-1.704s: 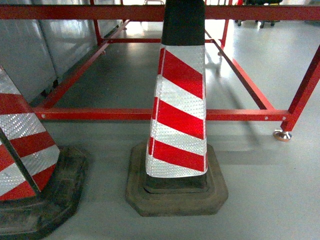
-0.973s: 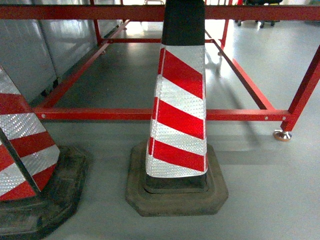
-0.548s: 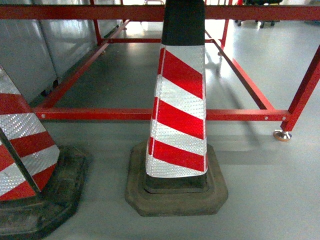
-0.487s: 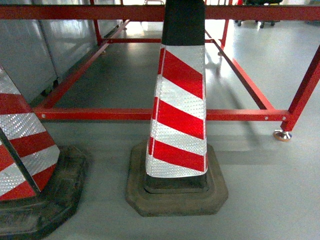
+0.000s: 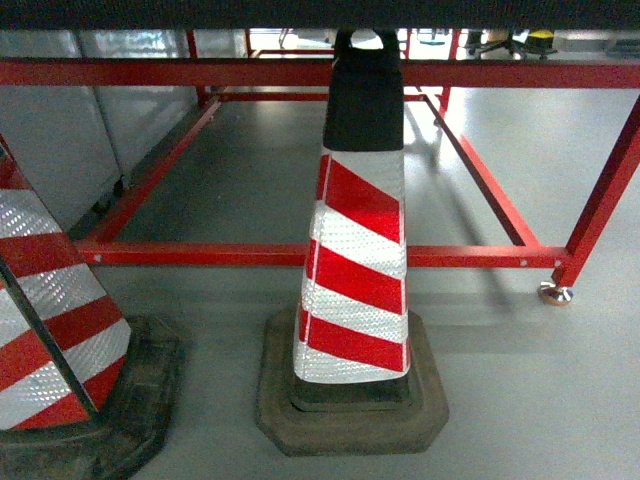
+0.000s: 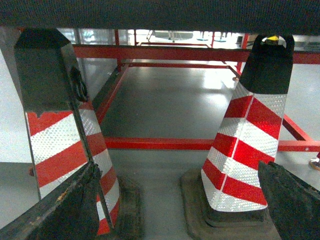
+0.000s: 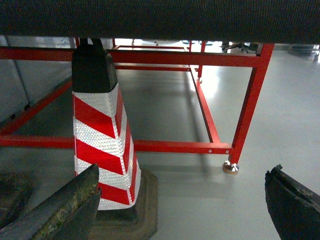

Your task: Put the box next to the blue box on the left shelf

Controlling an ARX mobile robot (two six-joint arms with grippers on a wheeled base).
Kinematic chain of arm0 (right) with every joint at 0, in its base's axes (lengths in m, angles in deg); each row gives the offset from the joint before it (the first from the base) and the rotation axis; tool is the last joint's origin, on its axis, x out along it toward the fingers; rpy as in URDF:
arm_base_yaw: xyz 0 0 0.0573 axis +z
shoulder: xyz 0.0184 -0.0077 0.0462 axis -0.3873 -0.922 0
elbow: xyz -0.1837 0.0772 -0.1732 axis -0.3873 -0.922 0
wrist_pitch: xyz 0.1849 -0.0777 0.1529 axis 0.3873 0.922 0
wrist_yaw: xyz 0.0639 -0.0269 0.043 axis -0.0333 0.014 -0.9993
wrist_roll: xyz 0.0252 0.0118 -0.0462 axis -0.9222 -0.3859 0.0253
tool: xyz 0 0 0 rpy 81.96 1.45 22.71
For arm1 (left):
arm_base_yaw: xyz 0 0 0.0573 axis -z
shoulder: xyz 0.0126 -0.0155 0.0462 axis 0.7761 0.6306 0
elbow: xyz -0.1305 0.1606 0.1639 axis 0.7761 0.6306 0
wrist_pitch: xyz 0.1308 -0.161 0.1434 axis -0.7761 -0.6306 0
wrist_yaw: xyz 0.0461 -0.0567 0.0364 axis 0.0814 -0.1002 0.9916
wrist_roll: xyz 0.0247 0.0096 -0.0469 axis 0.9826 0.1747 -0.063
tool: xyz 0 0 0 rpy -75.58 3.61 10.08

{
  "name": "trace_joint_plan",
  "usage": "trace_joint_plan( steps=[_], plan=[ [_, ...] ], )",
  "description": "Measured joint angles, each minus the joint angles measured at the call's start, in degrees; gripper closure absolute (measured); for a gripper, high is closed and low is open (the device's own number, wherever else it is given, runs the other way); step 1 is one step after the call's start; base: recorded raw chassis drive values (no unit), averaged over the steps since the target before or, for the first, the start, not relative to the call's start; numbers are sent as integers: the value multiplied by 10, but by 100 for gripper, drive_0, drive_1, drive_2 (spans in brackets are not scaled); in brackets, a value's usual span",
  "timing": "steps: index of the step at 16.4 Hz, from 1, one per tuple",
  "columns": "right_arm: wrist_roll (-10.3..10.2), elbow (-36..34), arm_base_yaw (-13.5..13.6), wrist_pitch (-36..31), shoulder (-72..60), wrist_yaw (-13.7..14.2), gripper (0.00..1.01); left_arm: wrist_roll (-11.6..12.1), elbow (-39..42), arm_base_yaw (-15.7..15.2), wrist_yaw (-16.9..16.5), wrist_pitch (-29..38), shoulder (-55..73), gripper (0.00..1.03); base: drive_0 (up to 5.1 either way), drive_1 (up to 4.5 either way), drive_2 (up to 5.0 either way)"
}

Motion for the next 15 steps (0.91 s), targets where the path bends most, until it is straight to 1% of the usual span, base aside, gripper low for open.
trace_joint_plan(
  steps=[15],
  plan=[
    [0,0,0,0,0,0,3,5,0,0,-1,0,0,5,0,0,0]
  ],
)
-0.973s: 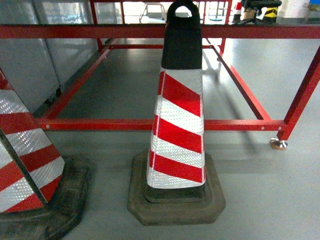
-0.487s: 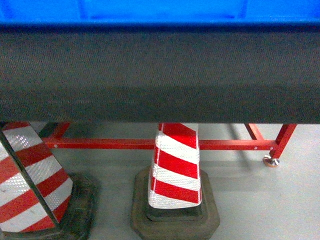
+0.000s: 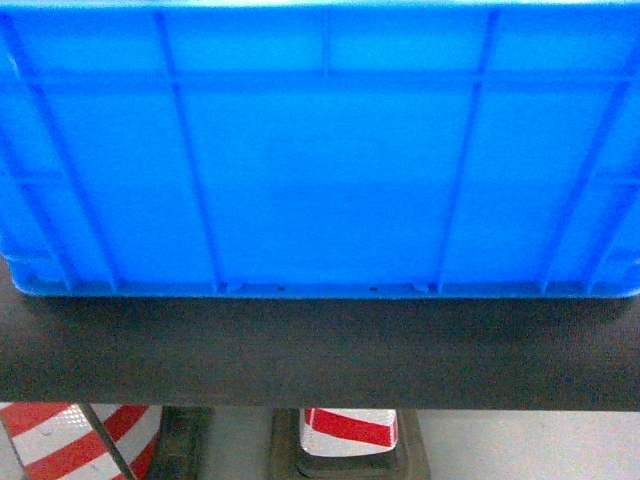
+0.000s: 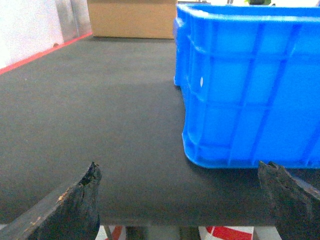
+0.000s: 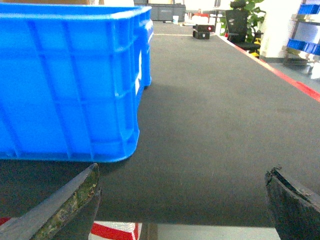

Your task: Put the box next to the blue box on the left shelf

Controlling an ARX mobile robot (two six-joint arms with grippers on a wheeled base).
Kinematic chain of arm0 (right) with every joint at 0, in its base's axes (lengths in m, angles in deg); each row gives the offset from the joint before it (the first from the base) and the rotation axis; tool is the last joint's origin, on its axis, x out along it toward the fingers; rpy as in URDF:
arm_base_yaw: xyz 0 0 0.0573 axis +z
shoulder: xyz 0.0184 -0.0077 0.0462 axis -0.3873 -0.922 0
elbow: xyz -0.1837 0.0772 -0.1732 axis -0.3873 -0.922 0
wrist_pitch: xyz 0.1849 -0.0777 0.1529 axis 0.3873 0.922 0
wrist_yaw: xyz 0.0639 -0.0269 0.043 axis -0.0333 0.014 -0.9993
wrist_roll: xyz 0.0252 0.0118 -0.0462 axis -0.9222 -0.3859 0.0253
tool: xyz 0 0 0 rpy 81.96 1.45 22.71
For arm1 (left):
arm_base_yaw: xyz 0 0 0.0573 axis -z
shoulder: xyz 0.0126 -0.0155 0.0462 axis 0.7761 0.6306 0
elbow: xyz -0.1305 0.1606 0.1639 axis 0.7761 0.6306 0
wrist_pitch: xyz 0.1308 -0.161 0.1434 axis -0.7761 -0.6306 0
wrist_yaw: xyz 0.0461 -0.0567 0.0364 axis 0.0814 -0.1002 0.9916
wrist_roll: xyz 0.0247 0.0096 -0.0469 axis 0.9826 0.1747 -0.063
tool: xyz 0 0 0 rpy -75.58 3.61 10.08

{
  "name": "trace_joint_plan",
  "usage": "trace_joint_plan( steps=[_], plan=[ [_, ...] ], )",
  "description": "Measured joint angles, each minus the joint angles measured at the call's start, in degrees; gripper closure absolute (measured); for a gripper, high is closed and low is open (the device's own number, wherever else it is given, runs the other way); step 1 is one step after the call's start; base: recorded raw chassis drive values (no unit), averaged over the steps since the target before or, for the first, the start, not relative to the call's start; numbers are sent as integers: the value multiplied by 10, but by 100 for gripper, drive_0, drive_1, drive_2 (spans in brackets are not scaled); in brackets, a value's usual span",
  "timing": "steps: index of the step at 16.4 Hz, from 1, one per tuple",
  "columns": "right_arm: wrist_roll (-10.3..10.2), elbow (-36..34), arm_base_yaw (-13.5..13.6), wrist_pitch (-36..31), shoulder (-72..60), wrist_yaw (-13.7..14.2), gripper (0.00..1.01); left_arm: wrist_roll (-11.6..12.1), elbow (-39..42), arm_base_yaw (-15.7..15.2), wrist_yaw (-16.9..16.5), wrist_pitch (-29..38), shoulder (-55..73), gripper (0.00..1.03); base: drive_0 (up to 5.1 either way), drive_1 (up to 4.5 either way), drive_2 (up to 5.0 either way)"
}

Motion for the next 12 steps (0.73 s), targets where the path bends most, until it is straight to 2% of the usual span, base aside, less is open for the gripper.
trace_joint_plan(
  steps=[12],
  plan=[
    [0,0,0,-1,0,0,3,0,0,0,0,3,0,5,0,0,0]
  ],
)
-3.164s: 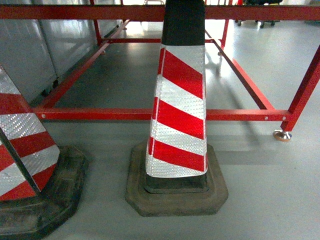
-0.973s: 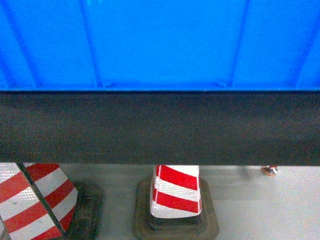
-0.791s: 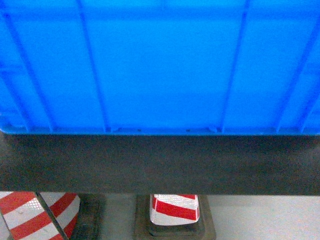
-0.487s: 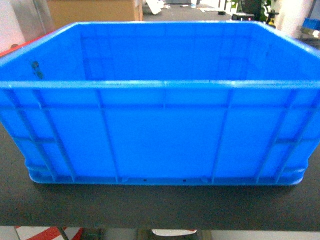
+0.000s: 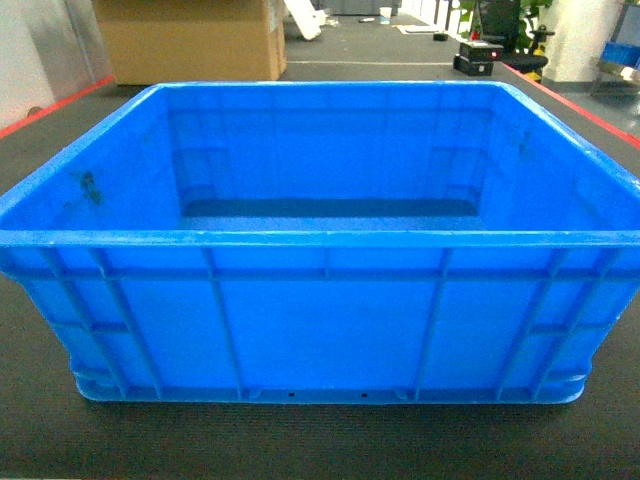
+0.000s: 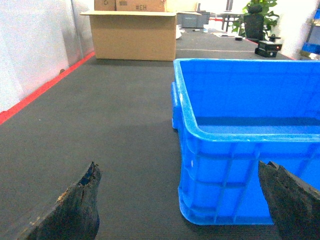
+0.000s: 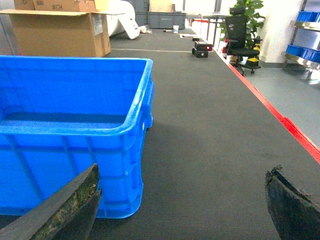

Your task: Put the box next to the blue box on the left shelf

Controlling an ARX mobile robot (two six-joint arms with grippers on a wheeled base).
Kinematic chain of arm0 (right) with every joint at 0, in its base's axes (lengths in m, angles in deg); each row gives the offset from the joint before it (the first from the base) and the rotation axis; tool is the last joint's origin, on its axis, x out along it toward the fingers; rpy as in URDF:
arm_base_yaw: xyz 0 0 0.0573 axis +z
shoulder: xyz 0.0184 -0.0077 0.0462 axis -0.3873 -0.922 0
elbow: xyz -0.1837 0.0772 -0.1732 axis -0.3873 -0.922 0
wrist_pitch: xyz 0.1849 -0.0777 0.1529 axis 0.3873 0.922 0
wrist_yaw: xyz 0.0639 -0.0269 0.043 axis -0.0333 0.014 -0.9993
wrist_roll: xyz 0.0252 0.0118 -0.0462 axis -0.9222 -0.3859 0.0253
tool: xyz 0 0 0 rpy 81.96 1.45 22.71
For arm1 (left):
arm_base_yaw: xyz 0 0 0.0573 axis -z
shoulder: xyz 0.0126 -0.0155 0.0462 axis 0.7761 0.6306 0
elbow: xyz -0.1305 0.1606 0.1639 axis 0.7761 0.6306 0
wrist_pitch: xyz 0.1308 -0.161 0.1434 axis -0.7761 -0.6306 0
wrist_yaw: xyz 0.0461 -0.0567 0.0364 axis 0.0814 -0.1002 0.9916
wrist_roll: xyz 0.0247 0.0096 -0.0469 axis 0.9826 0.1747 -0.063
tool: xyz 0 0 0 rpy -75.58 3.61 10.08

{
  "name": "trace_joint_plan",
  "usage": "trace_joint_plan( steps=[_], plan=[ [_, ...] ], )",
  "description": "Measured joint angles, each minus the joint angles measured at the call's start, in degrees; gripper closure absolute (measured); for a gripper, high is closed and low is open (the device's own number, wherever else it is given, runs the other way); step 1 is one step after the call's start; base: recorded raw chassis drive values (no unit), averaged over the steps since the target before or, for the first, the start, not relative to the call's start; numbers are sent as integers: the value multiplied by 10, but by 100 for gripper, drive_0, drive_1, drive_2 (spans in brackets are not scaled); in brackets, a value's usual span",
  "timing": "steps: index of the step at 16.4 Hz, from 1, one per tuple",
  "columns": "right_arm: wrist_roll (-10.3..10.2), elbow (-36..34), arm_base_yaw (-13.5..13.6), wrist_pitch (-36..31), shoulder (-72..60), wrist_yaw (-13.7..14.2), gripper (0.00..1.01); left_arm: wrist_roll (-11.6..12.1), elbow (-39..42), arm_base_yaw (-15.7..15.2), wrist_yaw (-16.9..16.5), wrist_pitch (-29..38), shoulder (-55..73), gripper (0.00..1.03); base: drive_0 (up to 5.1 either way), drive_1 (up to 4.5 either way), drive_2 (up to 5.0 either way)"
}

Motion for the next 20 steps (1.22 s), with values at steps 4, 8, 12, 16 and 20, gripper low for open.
trace_joint_plan(
  steps=[4,8,12,16,20],
  plan=[
    [0,0,0,1,0,0,3,0,0,0,0,-2,0,5,0,0,0],
    [0,0,0,1,0,0,3,0,0,0,0,-2,0,5,0,0,0],
    [0,0,0,1,0,0,3,0,0,0,0,-2,0,5,0,0,0],
    [0,0,0,1,0,0,3,0,0,0,0,-2,0,5,0,0,0],
    [0,0,0,1,0,0,3,0,0,0,0,-2,0,5,0,0,0]
  ],
)
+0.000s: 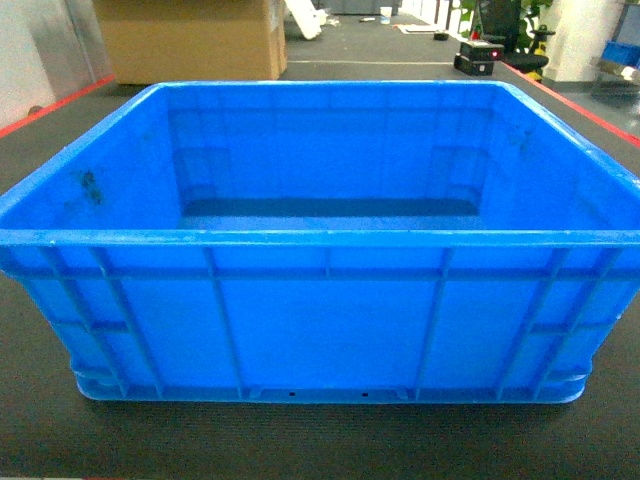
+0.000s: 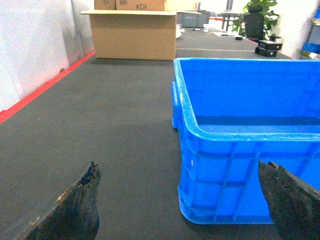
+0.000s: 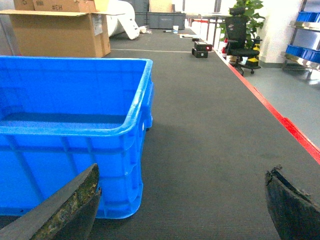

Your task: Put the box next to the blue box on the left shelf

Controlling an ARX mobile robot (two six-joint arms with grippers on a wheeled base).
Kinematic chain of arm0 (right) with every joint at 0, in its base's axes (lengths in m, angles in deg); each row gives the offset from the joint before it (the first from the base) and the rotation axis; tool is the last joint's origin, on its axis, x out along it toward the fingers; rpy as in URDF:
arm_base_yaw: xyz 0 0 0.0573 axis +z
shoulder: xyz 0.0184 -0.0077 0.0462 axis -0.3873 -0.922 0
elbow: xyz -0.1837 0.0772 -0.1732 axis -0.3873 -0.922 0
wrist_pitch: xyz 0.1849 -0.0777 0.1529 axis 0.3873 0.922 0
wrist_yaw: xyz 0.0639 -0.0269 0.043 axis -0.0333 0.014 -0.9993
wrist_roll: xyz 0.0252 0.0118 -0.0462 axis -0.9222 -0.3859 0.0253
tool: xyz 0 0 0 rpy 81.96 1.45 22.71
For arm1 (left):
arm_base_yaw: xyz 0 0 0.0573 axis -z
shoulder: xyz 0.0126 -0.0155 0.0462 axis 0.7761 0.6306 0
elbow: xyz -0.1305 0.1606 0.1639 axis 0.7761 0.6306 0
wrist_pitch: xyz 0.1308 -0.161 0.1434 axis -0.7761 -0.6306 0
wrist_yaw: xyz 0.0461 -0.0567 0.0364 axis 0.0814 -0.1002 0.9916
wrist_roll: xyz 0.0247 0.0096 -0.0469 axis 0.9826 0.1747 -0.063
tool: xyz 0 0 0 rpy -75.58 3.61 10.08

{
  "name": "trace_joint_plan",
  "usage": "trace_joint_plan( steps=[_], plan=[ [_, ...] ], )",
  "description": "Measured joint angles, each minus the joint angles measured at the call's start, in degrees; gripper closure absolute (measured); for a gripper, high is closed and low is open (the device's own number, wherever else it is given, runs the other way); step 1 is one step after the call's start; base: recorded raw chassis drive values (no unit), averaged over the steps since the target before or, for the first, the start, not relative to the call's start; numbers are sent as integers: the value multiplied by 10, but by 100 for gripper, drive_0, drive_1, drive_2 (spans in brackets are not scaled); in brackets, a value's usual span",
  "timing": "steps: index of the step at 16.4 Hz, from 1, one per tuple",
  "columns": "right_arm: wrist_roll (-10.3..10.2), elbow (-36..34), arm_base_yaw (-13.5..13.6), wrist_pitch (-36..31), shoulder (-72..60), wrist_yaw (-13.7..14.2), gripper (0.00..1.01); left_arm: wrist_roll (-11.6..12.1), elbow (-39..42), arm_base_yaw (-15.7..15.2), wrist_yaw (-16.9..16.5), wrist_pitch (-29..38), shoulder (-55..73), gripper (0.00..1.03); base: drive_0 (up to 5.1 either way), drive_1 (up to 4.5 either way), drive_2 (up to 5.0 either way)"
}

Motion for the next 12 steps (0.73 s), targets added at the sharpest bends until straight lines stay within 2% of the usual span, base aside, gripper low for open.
trace_joint_plan(
  steps=[12],
  plan=[
    [0,0,0,0,0,0,3,0,0,0,0,0,0,5,0,0,0]
  ],
)
